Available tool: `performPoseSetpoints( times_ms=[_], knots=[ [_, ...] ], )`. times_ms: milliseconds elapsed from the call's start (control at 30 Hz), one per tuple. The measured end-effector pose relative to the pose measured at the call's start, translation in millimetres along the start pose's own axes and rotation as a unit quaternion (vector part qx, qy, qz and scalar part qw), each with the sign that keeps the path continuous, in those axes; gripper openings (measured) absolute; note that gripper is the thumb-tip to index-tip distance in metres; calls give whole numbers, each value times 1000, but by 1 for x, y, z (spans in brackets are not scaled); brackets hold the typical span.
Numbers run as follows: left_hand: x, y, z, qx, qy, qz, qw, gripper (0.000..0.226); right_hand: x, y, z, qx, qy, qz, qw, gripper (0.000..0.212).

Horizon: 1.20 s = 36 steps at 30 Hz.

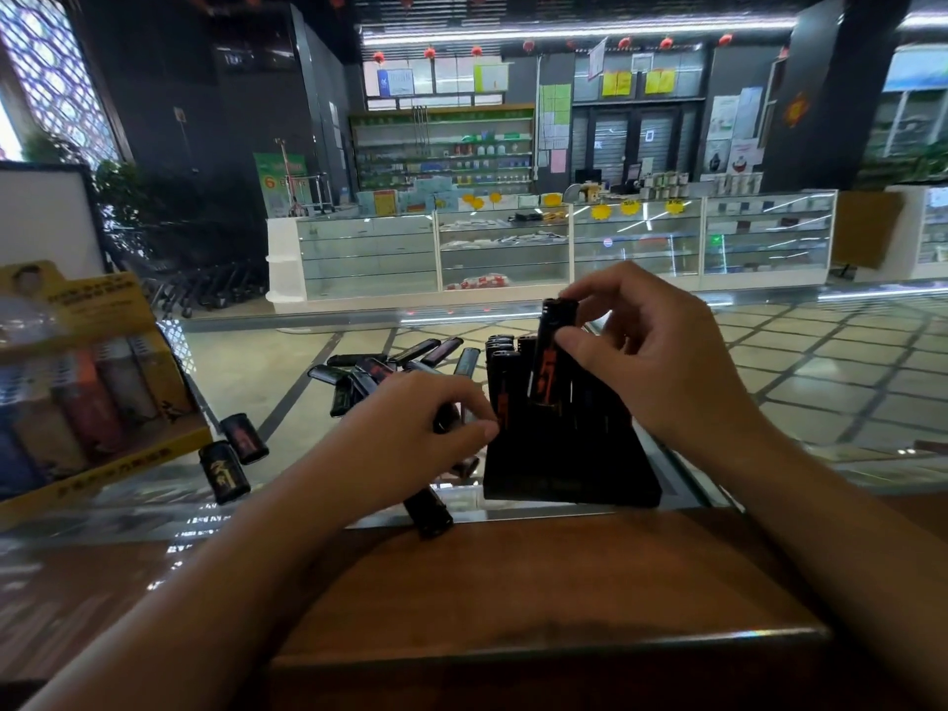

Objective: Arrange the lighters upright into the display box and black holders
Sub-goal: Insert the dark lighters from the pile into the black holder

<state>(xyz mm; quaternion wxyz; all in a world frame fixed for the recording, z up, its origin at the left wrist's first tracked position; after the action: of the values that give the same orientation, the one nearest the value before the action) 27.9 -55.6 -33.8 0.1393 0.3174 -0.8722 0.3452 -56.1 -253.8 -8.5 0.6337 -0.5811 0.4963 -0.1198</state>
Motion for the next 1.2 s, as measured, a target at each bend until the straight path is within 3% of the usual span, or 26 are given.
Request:
performPoseSetpoints(
  times_ms=[267,500,767,900,933,1067,1200],
  knots=[
    [-3,0,3,-45,-31,-18,998,11,2,11,12,-44,101,-61,992,22],
    [-3,1,2,-46,-30,-8,998,11,6,17,31,-85,177,-115,974,23],
    [-2,0,2,-31,-27,-12,999,11,8,15,32,-78,261,-149,951,24],
    [0,-1,-3,10,66,-27,997,10,5,15,29,-64,242,-130,959,44],
    [2,-1,-5,13,101,-35,994,12,2,15,27,-58,210,-121,968,49],
    [11,3,-7,-29,216,-91,972,67,-14,21,25,-58,70,-121,988,43],
    [13,4,-4,-60,267,-58,960,92,-16,26,29,-113,25,-101,988,29]
  ],
)
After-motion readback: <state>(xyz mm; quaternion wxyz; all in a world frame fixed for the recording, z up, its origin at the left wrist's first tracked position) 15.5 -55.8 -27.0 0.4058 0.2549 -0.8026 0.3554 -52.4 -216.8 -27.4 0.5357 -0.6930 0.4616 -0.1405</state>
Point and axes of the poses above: each hand's wrist, its own y-axis away from the middle knuckle, its own z-axis out of the palm, x = y × z, the point moved 2 cm from there along -y, towards the middle knuckle, and after that the axes turned 15 degrees about x, right-handed, at the moved point
